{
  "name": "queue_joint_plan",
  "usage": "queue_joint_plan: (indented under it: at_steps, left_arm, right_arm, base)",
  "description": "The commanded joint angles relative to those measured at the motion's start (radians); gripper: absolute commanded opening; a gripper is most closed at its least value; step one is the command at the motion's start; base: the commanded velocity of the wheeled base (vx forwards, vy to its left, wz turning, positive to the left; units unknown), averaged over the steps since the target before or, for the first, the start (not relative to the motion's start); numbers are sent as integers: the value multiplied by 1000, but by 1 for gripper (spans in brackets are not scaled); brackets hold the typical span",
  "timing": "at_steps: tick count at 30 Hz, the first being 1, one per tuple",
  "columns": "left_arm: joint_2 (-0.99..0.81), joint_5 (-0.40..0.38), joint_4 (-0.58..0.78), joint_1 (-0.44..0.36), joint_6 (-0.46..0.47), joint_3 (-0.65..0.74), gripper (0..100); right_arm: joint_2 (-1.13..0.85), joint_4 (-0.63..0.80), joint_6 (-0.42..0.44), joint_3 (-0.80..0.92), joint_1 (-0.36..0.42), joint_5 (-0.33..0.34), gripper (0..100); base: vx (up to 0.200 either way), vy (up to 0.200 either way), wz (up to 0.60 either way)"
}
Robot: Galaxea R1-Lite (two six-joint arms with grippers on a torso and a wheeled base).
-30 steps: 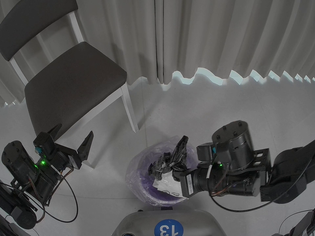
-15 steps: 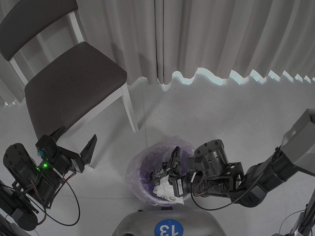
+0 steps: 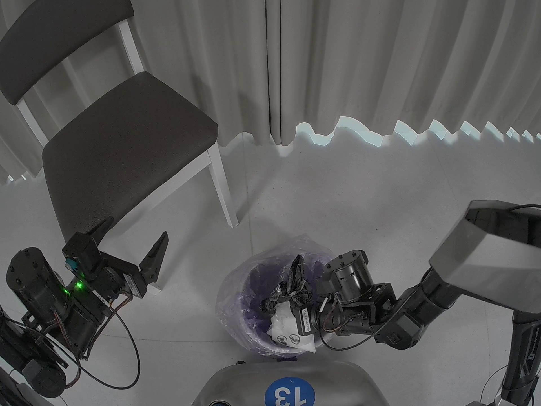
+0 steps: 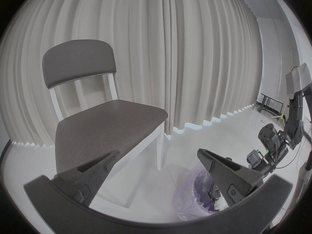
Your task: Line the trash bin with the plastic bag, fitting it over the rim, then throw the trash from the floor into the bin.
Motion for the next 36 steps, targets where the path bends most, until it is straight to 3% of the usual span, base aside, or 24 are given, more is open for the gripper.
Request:
queue_joint_plan:
  at_steps: [1,11,36]
  left_arm:
    - [1,0,-1,0,0,0,100]
    - [1,0,-1,3,0,-2,100]
    - [13,0,-12,9,0,-5,100]
  right_arm:
    - [92,2,-4,-47,-3,1,0]
    - [193,30,-42,-148,-26,5,0]
    - [305,306,-122,-439,-50,8,0]
  base:
    - [0,0,0]
    - [0,0,0]
    - [0,0,0]
